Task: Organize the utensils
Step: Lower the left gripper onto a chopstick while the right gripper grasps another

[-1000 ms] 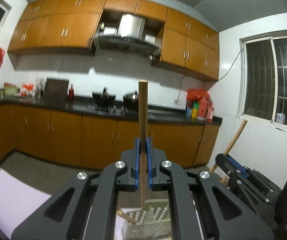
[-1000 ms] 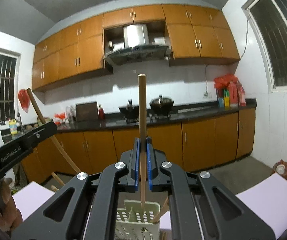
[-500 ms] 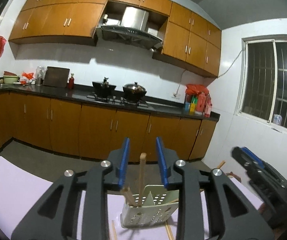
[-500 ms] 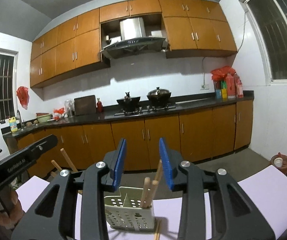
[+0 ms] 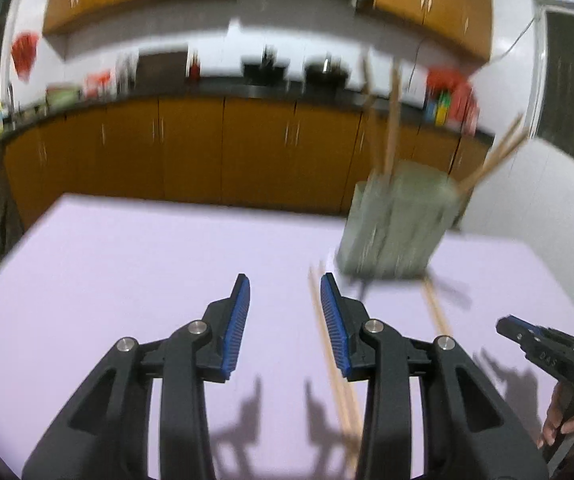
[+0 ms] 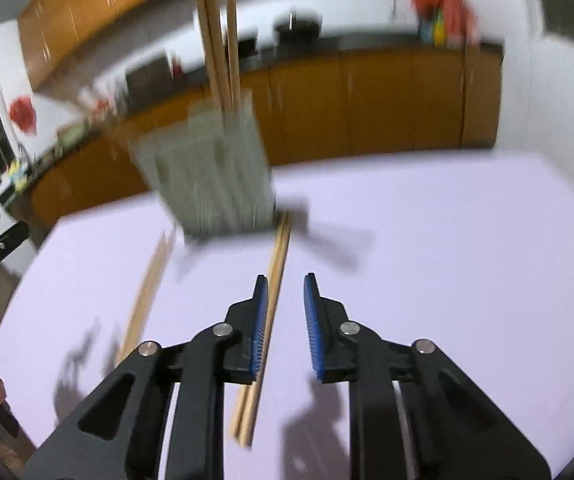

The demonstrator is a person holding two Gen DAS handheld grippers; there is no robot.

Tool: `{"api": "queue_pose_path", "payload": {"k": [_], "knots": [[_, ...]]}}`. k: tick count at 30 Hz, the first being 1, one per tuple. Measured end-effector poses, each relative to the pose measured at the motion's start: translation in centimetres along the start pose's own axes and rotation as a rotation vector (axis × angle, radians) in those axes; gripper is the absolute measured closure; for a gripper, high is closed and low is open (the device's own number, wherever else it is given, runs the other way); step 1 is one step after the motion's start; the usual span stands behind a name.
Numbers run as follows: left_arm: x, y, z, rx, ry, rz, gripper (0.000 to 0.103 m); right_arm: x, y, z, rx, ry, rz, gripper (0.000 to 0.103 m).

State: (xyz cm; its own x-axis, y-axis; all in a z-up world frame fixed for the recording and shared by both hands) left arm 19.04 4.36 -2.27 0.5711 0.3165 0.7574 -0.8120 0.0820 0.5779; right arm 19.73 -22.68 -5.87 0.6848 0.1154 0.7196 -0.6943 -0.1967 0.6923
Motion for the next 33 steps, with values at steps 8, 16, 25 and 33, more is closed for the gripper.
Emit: {"api": "queue_pose_path", "payload": {"k": [8, 16, 25, 33], "knots": [[-4.7, -2.2, -2.2, 0.015, 0.023, -0.144, 0.066, -1.5, -3.6, -2.1, 0.040, 0.040, -0.107, 0.089], [-5.4, -3.3, -0.7, -0.021, 0.016, -0.195, 0.066, -2.4, -3.5, -2.0, -0.052, 0.088, -0.121, 0.095], [-6.8, -4.9, 1.4, -0.053, -0.018, -0.263, 0.078, -3.0, -2.9, 1.4, -0.139, 0.015, -0.109, 0.095], [-8.4, -6.2, 2.8, -0.007, -0.086, -0.302, 0.089, -3.1, -3.1, 1.4, -0.139, 0.034, -0.103, 0.095]]}}
Point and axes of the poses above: each gripper's, at about its wrist camera, not at the fingertips, and y roughly against the way its jaws point, z to its right, x to its top, the point moved 1 cm from there along -y, roughly the way its jaws point, and after that the axes turned 14 degrees about y, right-handed, at the moved point
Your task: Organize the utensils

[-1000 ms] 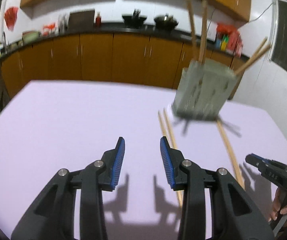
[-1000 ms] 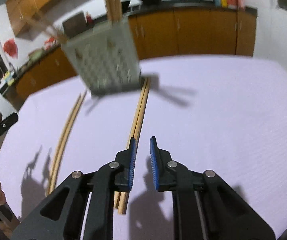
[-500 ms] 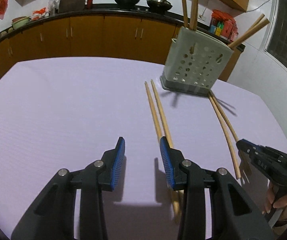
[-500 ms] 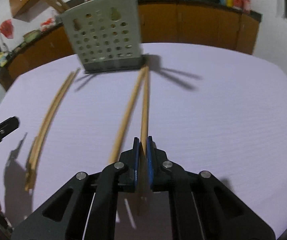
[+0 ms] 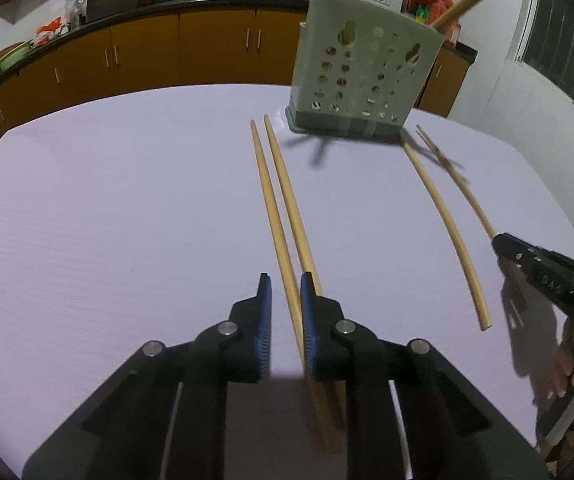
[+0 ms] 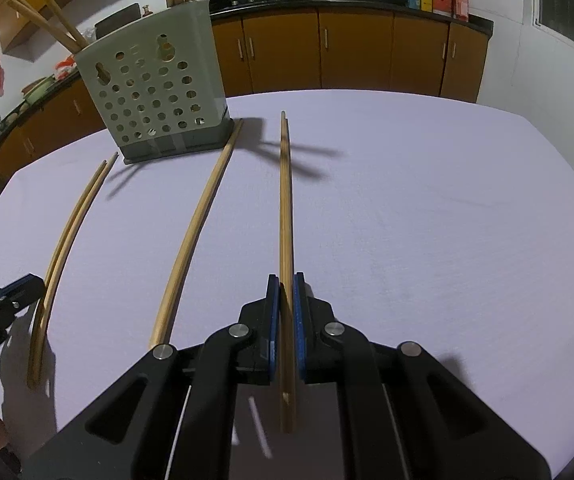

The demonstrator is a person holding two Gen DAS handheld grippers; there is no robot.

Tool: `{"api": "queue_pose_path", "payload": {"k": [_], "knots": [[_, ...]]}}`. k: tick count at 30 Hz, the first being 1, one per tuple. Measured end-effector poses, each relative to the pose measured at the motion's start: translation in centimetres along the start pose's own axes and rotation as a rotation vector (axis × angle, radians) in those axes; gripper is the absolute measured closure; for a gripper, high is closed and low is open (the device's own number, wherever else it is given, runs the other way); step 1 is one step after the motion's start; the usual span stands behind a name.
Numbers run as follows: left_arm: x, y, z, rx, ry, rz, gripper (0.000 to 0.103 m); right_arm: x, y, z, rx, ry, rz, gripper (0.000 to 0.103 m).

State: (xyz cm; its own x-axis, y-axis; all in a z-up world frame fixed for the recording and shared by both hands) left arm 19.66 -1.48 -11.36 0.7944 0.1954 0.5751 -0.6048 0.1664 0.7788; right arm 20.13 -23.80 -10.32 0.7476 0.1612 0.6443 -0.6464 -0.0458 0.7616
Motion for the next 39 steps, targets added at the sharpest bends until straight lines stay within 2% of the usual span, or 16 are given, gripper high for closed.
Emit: {"api": "queue_pose_path", "payload": {"k": [7, 9, 16, 39], "knots": [[-0.1, -0.2, 0.5, 0.045, -0.025, 0.023, 0.088, -0.4, 0.6, -0.6, 0.012, 0.019, 0.007, 0.094], [-0.1, -0.2, 0.5, 0.058, -0.026, 0.029, 0.095, -0.5, 0.7, -0.8, 0.010, 0.030, 0.009, 0.094], [1.2, 0.5, -3.7, 0.119, 0.077, 0.048, 0.095, -0.8, 1.0, 0.2, 0.006, -0.001, 0.013, 0.095], [1.1, 0.7, -4.4, 0.106, 0.079, 0.052, 0.092, -1.0, 1.2, -0.9, 0.002, 0.029, 0.008, 0.094]]}}
Point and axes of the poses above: each gripper's, at about its wrist camera, not at the fingertips, and y roughly against the way its jaws point, z to its right, x to its top, the point moved 1 cm from there along -y, roughly the way its jaws point, and after that the axes turned 14 degrees about y, right-handed, at the moved point
